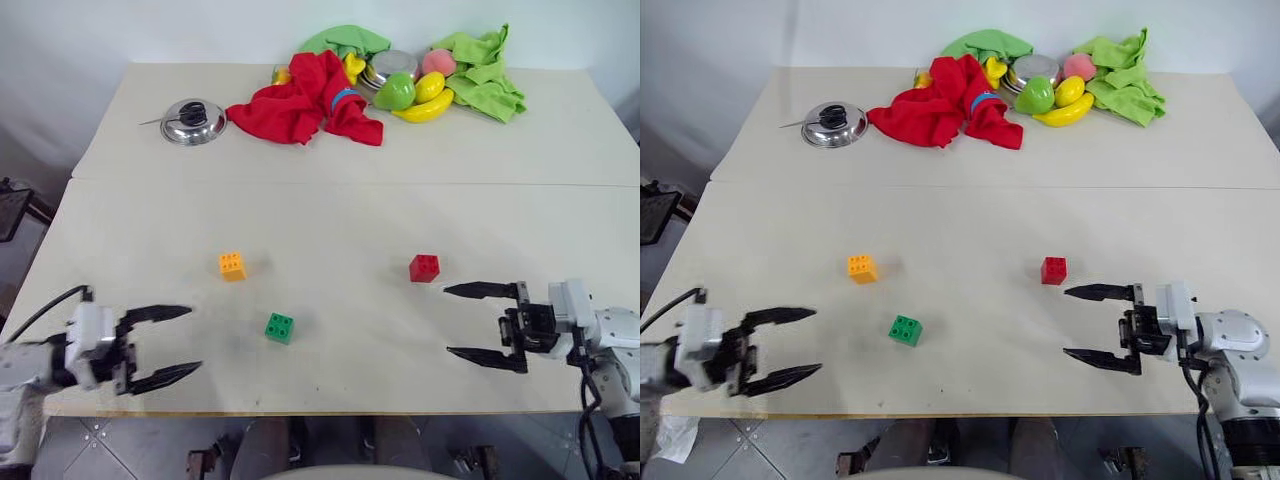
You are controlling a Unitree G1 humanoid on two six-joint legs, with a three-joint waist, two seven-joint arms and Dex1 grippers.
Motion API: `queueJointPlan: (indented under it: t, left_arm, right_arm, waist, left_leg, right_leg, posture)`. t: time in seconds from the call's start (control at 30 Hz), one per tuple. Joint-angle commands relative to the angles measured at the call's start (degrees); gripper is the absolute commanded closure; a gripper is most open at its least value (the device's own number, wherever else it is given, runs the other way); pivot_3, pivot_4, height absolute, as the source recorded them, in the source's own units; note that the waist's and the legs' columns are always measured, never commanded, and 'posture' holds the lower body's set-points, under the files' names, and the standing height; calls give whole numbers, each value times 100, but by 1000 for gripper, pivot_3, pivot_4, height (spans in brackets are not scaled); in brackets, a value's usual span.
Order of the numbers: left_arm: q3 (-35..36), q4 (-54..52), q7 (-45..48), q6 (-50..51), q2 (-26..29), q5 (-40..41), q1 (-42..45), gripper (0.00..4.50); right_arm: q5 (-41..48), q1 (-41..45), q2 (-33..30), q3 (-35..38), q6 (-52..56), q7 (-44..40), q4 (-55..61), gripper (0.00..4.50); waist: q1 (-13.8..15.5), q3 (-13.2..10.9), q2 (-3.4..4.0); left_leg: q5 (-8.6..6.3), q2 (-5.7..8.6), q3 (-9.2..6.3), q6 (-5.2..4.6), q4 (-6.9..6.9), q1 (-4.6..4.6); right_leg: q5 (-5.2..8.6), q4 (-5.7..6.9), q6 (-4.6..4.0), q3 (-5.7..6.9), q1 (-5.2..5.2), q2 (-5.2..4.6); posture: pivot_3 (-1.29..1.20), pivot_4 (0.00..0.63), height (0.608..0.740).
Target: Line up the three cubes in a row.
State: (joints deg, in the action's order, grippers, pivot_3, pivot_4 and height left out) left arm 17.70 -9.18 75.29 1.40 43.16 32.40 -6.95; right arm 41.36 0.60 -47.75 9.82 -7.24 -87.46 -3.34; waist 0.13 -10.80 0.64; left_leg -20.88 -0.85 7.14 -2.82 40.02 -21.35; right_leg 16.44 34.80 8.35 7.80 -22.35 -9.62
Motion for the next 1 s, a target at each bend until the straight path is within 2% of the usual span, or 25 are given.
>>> queueJointPlan:
  t: [0.03, 0.23, 0.4, 0.53, 0.77, 0.87, 1.0]
  left_arm:
    - [-665, -228, 2, -144, -107, -336, 264, 0]
    - [-1684, 322, 162, -309, -371, -828, 1103, 0]
    - [-2050, 877, 178, -506, -517, -1112, 1629, 0]
    - [-2116, 994, 209, -447, -491, -1113, 1810, 862]
    - [-2043, 1026, 393, -215, -485, -829, 2153, 2990]
    - [-1965, 731, -204, 925, -431, -672, 2739, 3034]
    - [-1914, 747, -368, 1573, -484, -475, 3594, 3034]
  right_arm:
    - [-13, -230, -211, 396, 163, -124, 172, 26]
    - [-109, -716, -281, 704, 276, -60, 460, 26]
    - [-142, -899, -114, 824, 331, 233, 774, 26]
    - [-178, -1022, -33, 954, 335, 337, 855, 0]
    - [-281, -1209, 77, 1187, 181, 350, 738, 0]
    - [-245, -1437, 60, 1448, 137, 253, 717, 0]
    - [-235, -1621, 80, 1759, 92, 238, 627, 0]
  waist:
    - [-20, 1, 2]
    - [-21, 1, 2]
    - [-14, 1, 1]
    - [-14, 1, 1]
    - [5, 0, -2]
    - [34, -1, -3]
    - [109, -2, -6]
  left_leg:
    - [0, 0, 2, 0, -2, 2]
    - [2, -4, 21, -1, -1, 7]
    - [3, -4, 22, -3, 3, 8]
    - [3, -4, 19, -3, 3, 6]
    - [5, -2, 16, -7, 6, 6]
    - [5, -1, 13, -7, 7, 5]
    - [7, 3, 11, -10, 9, 6]
  right_leg:
    - [0, 0, 0, -1, 0, 4]
    - [0, 3, 0, -5, -3, 19]
    - [-2, 4, 3, -10, -3, 17]
    - [-2, 4, 3, -9, -3, 16]
    - [-2, 4, 4, -7, 0, 15]
    - [-3, 5, 5, -8, 2, 15]
    - [-4, 5, 8, -9, 6, 15]
  posture:
    - [0, 150, 740]
    - [0, 150, 740]
    - [0, 150, 740]
    - [0, 150, 740]
    - [0, 150, 740]
    - [0, 150, 740]
    - [0, 150, 740]
